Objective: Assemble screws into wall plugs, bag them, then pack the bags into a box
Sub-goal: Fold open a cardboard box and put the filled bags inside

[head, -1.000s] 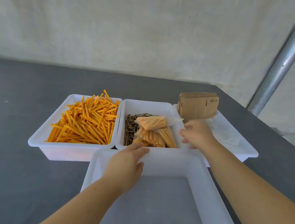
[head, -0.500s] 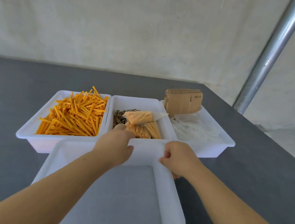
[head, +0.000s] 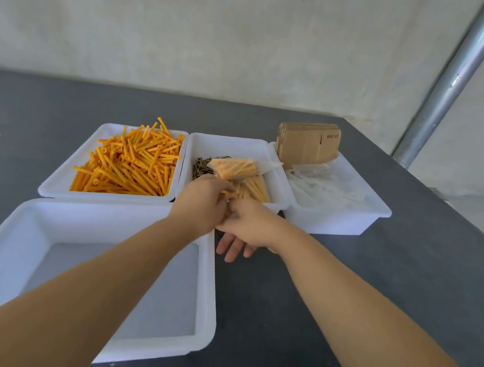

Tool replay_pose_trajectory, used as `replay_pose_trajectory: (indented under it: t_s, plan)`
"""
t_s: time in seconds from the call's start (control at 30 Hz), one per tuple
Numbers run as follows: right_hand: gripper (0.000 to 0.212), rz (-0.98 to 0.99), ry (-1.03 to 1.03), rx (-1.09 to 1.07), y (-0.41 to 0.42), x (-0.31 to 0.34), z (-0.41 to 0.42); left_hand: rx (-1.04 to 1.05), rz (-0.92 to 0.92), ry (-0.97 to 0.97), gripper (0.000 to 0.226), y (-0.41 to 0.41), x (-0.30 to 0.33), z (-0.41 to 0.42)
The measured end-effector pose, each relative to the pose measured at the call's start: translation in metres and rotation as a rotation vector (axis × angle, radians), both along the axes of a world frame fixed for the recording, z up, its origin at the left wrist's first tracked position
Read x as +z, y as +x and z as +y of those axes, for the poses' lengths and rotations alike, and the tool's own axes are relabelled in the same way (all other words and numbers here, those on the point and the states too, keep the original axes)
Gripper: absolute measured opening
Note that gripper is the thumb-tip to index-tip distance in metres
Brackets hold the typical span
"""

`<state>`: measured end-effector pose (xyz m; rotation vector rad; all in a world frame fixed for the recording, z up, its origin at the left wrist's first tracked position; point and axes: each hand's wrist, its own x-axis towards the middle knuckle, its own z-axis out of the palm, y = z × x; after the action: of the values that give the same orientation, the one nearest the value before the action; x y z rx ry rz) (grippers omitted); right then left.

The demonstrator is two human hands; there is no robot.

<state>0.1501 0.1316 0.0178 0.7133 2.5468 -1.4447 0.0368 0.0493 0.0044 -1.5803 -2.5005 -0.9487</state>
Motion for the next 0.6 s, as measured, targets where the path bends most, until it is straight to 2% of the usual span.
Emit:
replay_pose_trajectory:
  t_s: [0.2,0.33,0.5,0.6]
  plan:
    - [0.016,0.229,0.406,-0.25,0.002,0.028,0.057,0.051,-0.056,0.117,0.023,-0.008,-0.008,0.031]
    - [0.011,0.292,0.619,-0.395,-0.009,0.03,0.099,0.109,-0.099,0.186,0.019,-0.016,-0.015,0.048]
    - [0.021,0.122,0.94,-0.442,-0.031,0.017,0.166,0.107,-0.051,0.152,0.02,-0.018,-0.033,0.053]
    - [0.046,-0.046,0.989,-0.401,-0.049,0.004,0.204,0.075,-0.05,0.14,0.024,-0.022,-0.037,0.053]
